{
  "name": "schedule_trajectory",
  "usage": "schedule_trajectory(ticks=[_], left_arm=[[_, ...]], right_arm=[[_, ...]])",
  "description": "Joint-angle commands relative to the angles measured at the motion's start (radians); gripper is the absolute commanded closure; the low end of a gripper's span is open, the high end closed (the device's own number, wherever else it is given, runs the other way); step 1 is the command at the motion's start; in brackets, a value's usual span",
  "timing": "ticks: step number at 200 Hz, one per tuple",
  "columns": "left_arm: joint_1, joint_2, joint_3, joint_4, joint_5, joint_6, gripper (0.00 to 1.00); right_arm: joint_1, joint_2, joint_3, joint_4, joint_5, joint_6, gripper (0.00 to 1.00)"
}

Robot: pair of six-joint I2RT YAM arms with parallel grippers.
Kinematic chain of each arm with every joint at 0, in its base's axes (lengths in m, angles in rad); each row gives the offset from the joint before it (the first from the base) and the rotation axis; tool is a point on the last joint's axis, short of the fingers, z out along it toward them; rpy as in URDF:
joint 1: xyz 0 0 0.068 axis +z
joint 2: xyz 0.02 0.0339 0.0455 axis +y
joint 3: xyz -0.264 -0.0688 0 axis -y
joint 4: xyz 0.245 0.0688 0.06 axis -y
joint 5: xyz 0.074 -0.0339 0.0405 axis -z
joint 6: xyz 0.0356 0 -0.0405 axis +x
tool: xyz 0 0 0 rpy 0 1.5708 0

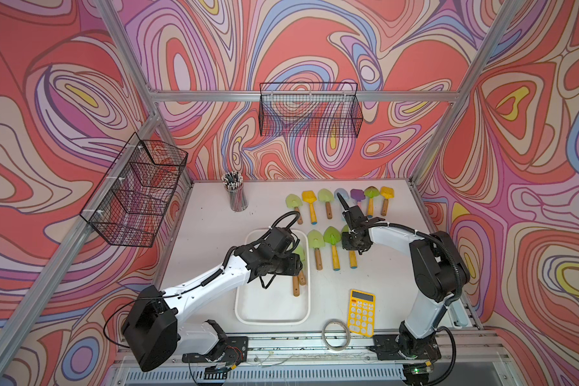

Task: Take the shovel out of the storage box
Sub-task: Place the shovel at the center of the board.

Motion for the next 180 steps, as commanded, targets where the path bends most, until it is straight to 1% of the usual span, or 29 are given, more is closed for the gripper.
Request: schedule_trajectory(ticks=[1, 26, 30, 42, 65, 96, 120, 138, 153, 180], left_arm=[[-0.003, 0.014, 0.021, -0.012, -0.014, -0.004, 0.48], [-0.005, 0.028, 0.032, -0.012, -0.015, -0.003, 0.48], [-0.005, 0.031, 0.035, -0.014, -0.017, -0.001, 0.48], [-0.006, 0.048, 0.041, -0.021, -0.022, 0.000, 0.48], [-0.007, 0.087, 0.056, -0.037, -0.032, 0.000, 0.52], [-0.014, 0.130, 0.069, -0.042, -0.028, -0.012, 0.57], [-0.040, 0.191, 0.117, -0.119, -0.107, 0.003, 0.58], [-0.060, 0.252, 0.163, -0.189, -0.168, 0.020, 0.57], [-0.075, 0.278, 0.179, -0.204, -0.195, 0.024, 0.56], [-0.079, 0.323, 0.197, -0.209, -0.210, 0.025, 0.55]], right_arm=[[-0.003, -0.020, 0.000, -0.005, 0.022, 0.005, 0.68], [-0.003, -0.039, -0.005, -0.013, 0.024, 0.007, 0.64], [-0.004, -0.070, -0.005, -0.015, 0.023, 0.009, 0.63], [-0.003, -0.095, -0.006, -0.025, 0.022, 0.011, 0.61], [-0.004, -0.159, 0.001, -0.056, 0.023, 0.013, 0.58], [-0.003, -0.252, 0.005, -0.104, 0.037, 0.016, 0.57], [-0.004, -0.315, 0.003, -0.125, 0.036, 0.021, 0.57], [-0.004, -0.346, 0.002, -0.132, 0.019, 0.026, 0.57], [-0.003, -0.364, 0.003, -0.139, 0.016, 0.027, 0.56], [-0.004, -0.386, -0.005, -0.142, 0.018, 0.024, 0.56]])
